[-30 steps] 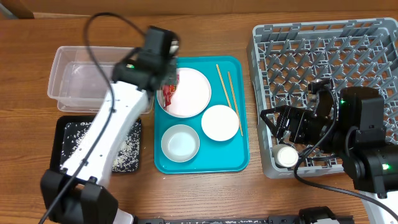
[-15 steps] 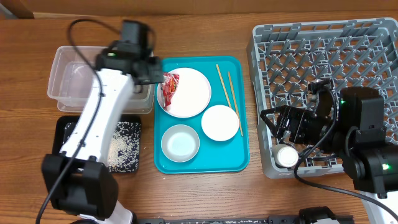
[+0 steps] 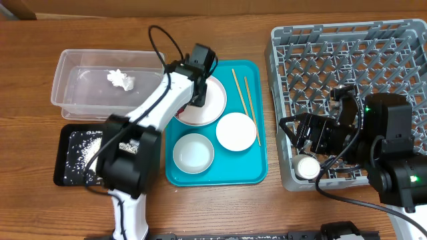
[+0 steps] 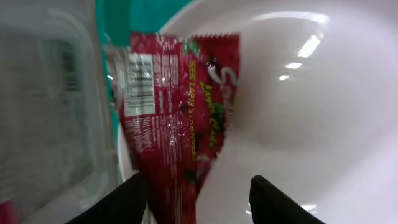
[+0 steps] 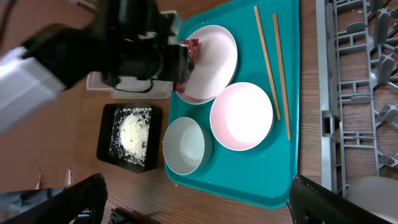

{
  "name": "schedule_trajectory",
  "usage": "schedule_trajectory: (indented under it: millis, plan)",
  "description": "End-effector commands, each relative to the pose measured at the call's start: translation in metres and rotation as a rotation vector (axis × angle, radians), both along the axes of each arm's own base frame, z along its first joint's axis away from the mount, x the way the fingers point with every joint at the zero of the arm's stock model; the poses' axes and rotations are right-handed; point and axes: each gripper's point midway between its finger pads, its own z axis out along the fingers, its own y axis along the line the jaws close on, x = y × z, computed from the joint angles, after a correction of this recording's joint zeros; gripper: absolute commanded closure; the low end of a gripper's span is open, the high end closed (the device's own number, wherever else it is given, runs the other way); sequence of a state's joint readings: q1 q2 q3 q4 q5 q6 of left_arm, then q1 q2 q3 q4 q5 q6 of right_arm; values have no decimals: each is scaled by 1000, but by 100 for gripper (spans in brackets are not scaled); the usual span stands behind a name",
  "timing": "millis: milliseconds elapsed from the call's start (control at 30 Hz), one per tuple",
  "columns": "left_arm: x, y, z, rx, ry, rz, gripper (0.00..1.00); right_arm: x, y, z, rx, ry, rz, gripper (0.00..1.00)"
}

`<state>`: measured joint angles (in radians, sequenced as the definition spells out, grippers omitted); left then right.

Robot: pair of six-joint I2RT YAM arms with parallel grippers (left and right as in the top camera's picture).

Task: Sort waste into correct bins and load items into the dishwasher
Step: 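Grasp the red wrapper from the plate and drop it in the bin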

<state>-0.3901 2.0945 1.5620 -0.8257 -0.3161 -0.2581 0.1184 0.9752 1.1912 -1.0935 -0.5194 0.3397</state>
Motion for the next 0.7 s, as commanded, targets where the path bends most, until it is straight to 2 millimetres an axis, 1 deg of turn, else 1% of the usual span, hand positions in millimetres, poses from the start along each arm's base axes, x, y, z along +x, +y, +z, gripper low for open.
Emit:
schedule_trajectory:
  millis: [0,67,100,167,200,267,333,400,467,500,567,600,667]
  plan:
    - [1,13,-15,58,14,28,50,1,-1,5,-4,-21,1,5]
    - [-1,13,-19,62,27,27,56,1,-1,6,-4,-22,1,5]
    - [-1,13,-19,62,29,27,62,1,-1,6,-4,-22,1,5]
    - [-4,13,-20,61,40,26,89,1,-1,6,-4,-22,1,5]
    - [-6,11,-20,46,51,23,96,1,-1,6,-4,-22,1,5]
    - [-11,2,-18,-9,78,12,96,0,-1,5,-5,-20,1,5]
    - [-15,-11,-8,-84,99,-2,96,0,-1,5,-5,-20,1,5]
    - [-17,-22,12,-157,90,-17,96,0,-1,5,-5,-20,1,5]
    - [-14,-24,42,-190,34,-18,96,0,-1,5,-5,-18,1,5]
    - [-12,-23,60,-201,-7,-17,96,0,-1,5,-5,-16,1,5]
    - [-11,-19,97,-229,-88,-16,96,-1,-1,4,-6,-12,1,5]
    - [-11,-13,118,-241,-137,-8,96,-1,-1,4,-6,-9,1,5]
    - [-11,0,146,-247,-206,11,96,-2,-1,3,-6,-5,1,5]
